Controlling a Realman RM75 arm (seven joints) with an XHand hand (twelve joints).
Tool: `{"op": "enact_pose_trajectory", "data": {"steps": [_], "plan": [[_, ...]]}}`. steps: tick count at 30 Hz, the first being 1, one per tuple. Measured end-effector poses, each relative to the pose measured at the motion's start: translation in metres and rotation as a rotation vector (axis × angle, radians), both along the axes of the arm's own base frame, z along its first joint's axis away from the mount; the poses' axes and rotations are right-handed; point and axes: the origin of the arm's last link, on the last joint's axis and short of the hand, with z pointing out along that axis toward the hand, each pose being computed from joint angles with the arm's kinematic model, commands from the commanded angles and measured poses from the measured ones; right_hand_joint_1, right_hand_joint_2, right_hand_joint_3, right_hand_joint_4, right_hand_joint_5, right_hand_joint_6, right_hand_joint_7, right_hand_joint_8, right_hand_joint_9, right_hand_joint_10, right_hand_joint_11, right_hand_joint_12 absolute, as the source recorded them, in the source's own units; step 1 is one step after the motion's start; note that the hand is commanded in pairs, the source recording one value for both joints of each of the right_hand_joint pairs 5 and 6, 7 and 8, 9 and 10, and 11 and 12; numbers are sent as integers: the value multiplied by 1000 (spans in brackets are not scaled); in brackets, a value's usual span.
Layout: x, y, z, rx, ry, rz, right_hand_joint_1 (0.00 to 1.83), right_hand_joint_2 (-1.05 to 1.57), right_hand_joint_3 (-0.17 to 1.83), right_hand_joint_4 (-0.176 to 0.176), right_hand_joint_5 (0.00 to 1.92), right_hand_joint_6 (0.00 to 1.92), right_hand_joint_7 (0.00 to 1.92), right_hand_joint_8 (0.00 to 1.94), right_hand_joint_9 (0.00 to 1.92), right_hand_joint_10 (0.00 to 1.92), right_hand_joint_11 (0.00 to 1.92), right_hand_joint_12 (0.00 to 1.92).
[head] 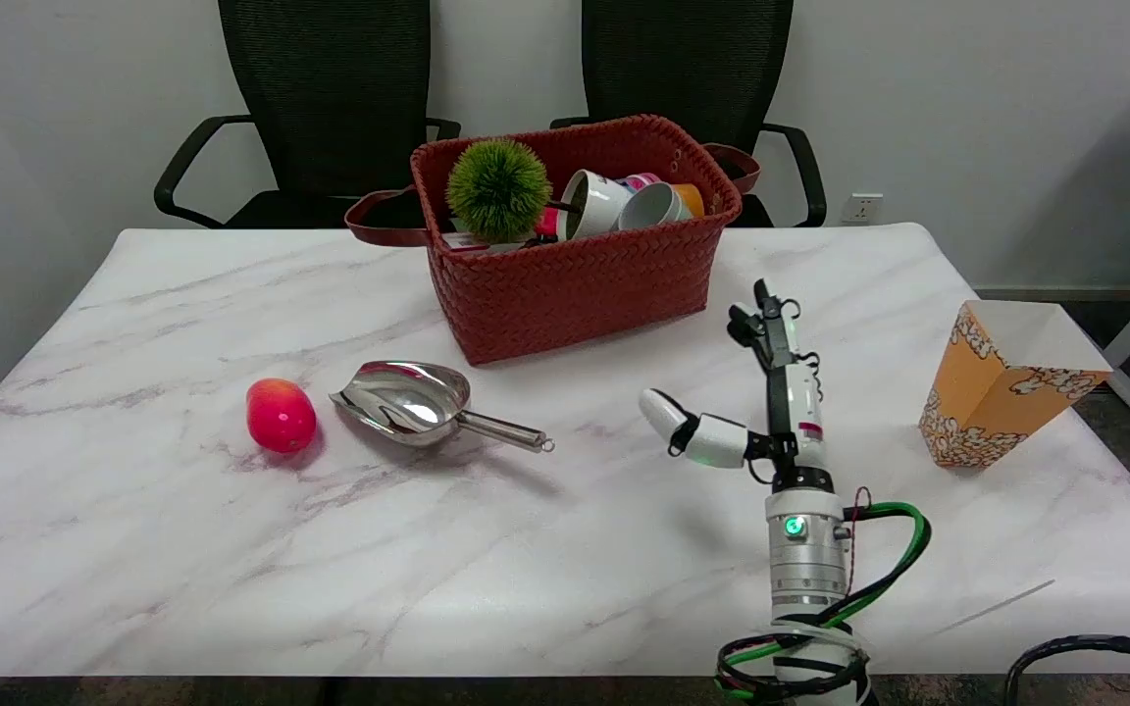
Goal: Pick up the popcorn box.
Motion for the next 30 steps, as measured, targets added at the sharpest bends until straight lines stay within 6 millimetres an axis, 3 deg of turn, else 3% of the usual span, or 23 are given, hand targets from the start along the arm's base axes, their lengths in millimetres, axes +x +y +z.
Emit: {"op": "enact_pose_trajectory", "data": {"steps": [16,30], "plan": [[-19,-2,-2,82,-62,-57,1068,283,637,0,123,123,367,367,401,401,283,283],[-15,-5,2,82,-48,-47,1067,319,626,0,174,174,415,415,426,426,269,269]]}}
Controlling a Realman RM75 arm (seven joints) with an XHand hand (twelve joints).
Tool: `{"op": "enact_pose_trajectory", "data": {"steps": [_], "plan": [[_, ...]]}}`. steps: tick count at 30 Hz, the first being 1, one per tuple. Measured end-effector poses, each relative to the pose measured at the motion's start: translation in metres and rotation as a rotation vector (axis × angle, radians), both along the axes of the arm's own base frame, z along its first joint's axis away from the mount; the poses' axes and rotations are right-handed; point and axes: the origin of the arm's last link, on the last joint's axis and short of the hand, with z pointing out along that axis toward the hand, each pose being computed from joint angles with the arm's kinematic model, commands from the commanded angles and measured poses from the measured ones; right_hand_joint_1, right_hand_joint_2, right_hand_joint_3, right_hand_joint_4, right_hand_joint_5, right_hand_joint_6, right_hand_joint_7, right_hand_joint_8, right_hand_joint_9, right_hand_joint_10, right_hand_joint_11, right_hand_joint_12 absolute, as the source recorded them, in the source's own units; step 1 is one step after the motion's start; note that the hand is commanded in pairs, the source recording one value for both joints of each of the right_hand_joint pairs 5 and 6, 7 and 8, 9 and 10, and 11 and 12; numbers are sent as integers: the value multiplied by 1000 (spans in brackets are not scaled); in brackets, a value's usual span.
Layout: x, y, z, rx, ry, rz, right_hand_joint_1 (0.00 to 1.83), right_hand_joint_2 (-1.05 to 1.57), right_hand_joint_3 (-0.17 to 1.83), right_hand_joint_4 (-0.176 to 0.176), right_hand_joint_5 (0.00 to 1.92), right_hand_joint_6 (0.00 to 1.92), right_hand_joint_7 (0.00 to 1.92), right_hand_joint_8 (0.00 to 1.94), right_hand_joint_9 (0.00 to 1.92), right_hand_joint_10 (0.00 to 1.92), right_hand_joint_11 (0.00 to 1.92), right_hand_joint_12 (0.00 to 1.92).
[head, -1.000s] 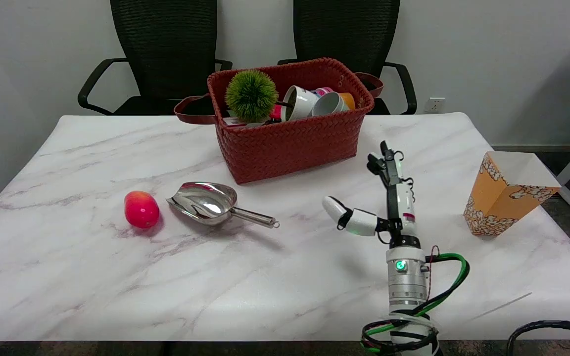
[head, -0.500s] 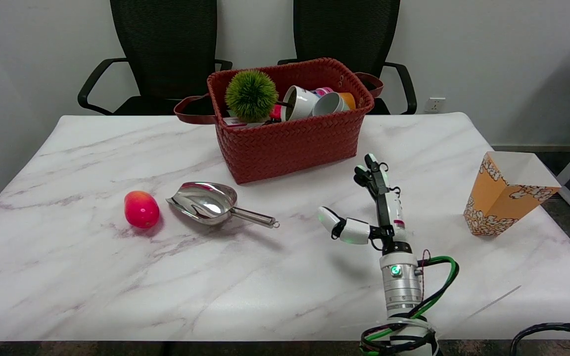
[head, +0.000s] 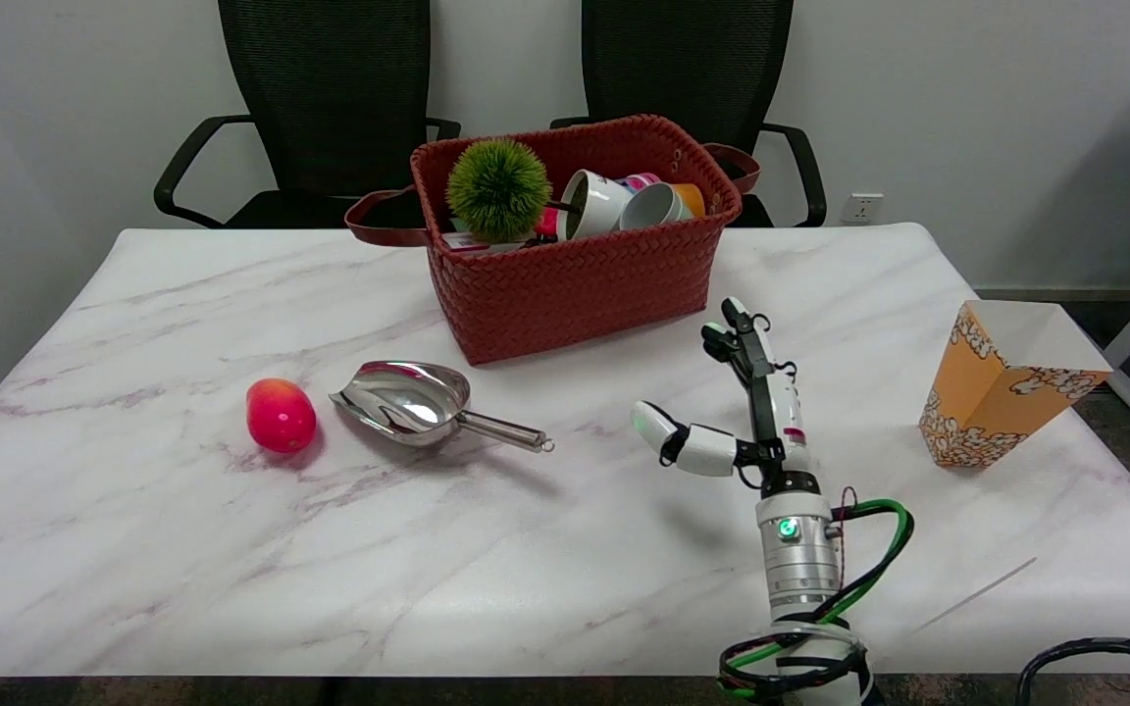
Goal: Pick up the popcorn box.
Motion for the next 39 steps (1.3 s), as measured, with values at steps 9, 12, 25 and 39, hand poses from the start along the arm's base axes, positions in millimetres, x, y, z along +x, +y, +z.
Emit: {"op": "enact_pose_trajectory", "data": {"steps": [9,12,25,39], "plan": [[18,-1,-5,-40,89,25,1069,334,621,0,173,173,416,416,425,425,261,261],[25,-1,-8,-56,124,31,1070,338,622,0,166,166,415,415,425,425,258,258],[58,1,-19,-159,279,69,1071,330,642,0,155,155,409,409,420,420,128,128],[88,20,-20,-356,429,138,1104,269,686,0,115,115,366,366,397,397,141,141]]}}
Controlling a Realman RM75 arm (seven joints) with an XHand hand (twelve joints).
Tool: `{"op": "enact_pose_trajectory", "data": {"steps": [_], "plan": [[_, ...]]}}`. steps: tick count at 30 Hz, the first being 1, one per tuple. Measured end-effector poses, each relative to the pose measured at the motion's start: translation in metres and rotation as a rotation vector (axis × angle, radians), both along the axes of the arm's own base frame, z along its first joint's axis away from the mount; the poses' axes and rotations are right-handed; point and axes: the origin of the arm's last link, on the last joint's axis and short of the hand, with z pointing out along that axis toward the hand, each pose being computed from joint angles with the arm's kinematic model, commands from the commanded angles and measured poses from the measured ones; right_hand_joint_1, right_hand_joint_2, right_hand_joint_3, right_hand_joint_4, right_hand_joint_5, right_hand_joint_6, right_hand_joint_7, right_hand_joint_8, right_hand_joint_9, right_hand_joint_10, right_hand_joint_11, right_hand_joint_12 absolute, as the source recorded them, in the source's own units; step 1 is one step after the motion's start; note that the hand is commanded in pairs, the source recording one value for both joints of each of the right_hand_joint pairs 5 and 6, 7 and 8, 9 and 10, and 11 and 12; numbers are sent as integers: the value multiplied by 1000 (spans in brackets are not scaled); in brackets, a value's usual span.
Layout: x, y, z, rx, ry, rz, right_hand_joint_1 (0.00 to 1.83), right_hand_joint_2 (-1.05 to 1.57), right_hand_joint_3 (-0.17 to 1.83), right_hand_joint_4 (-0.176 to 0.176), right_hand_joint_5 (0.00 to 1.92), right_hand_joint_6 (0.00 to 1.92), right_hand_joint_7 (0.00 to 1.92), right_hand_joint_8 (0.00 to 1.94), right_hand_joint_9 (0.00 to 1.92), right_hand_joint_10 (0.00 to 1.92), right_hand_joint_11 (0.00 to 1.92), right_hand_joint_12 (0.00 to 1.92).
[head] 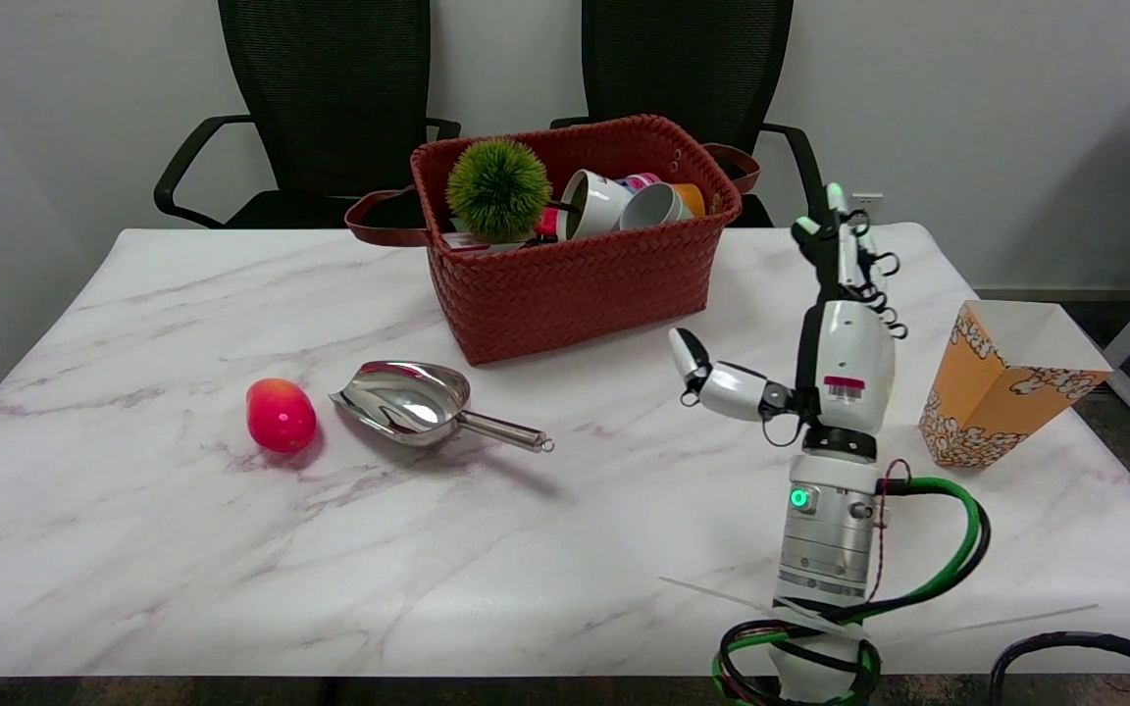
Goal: Pick up the popcorn box.
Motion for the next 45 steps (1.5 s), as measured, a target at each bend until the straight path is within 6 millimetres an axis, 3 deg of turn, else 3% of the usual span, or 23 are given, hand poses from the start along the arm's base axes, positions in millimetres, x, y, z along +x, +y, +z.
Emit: {"op": "enact_pose_trajectory", "data": {"steps": [15,26,29,36,45], "plan": [[20,19,4,-232,164,38,1114,212,765,0,111,111,378,378,392,392,151,151],[28,27,21,-418,222,31,1077,216,759,0,85,85,417,417,405,405,91,91],[29,29,26,-452,219,33,1063,180,786,0,0,0,385,385,369,369,82,82],[26,36,43,-505,160,42,1043,86,834,0,0,0,316,316,321,321,15,15],[20,47,64,-557,61,47,1030,97,751,0,0,0,250,250,297,297,41,41]]}}
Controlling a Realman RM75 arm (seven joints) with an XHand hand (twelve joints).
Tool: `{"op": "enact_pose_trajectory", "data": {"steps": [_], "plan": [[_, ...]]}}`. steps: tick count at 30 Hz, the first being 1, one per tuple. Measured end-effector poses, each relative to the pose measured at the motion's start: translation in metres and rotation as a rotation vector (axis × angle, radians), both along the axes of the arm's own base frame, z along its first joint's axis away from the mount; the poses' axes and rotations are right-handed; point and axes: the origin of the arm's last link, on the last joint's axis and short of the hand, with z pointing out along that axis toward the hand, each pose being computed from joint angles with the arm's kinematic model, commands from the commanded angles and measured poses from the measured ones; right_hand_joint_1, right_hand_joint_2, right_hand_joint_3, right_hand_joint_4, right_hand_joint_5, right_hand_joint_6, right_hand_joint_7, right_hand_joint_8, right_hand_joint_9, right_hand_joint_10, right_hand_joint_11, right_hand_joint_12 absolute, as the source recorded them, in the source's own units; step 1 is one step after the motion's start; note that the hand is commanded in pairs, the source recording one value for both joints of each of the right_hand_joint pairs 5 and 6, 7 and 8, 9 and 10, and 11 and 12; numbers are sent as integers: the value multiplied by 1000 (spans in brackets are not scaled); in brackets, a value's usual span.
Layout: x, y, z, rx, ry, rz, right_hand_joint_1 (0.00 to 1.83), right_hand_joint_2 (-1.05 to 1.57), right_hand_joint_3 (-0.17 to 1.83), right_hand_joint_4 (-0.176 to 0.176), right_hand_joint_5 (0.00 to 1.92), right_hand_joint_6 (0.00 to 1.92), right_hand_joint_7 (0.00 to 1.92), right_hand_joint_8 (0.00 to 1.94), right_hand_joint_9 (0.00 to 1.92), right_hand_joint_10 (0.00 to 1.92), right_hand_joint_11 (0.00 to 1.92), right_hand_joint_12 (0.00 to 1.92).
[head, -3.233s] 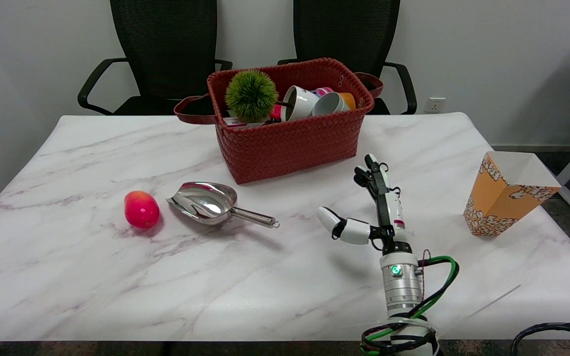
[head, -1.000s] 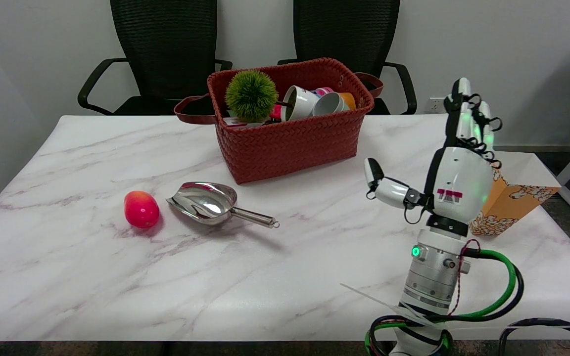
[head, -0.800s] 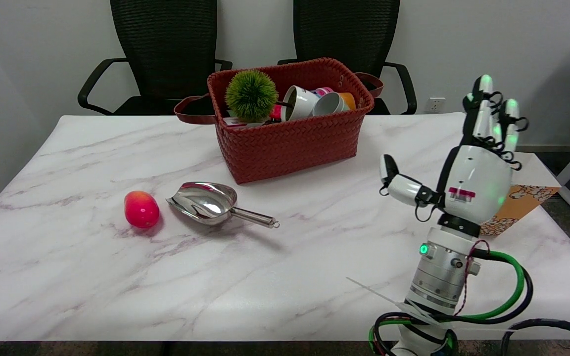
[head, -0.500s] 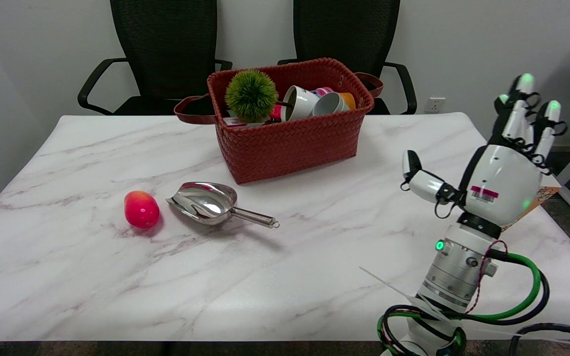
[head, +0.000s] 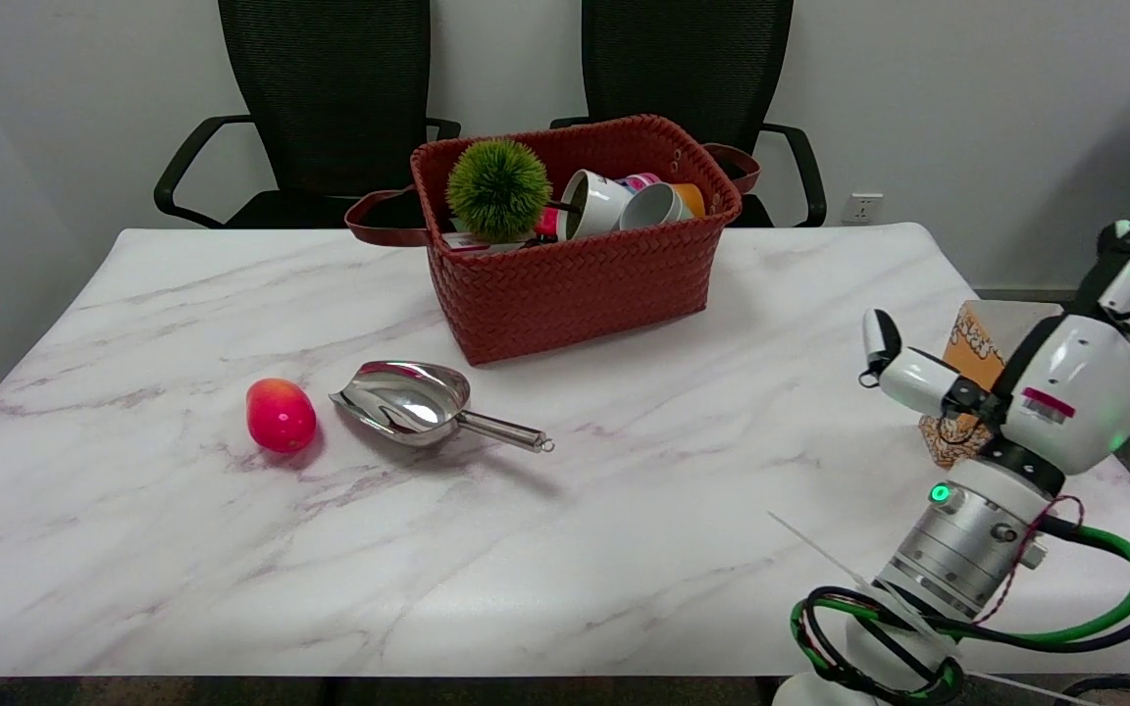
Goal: Pick up the popcorn box.
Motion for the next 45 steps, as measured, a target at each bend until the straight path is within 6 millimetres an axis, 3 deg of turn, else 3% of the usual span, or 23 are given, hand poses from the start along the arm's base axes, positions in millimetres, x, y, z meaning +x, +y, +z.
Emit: {"op": "enact_pose_trajectory", "data": {"steps": [4,9,22,34,45], "plan": [[-4,6,9,-5,-45,30,1023,51,686,0,0,0,118,118,179,179,0,0],[-10,13,19,-8,-100,64,1000,11,389,0,0,0,0,0,1,1,0,0],[-26,26,39,-7,-226,136,921,-68,32,0,0,0,0,0,0,0,0,0],[-48,31,56,-3,-318,193,927,-32,-24,0,0,0,0,0,13,13,0,0],[-69,29,76,1,-400,269,954,20,-42,0,0,0,0,0,145,145,0,0]]}}
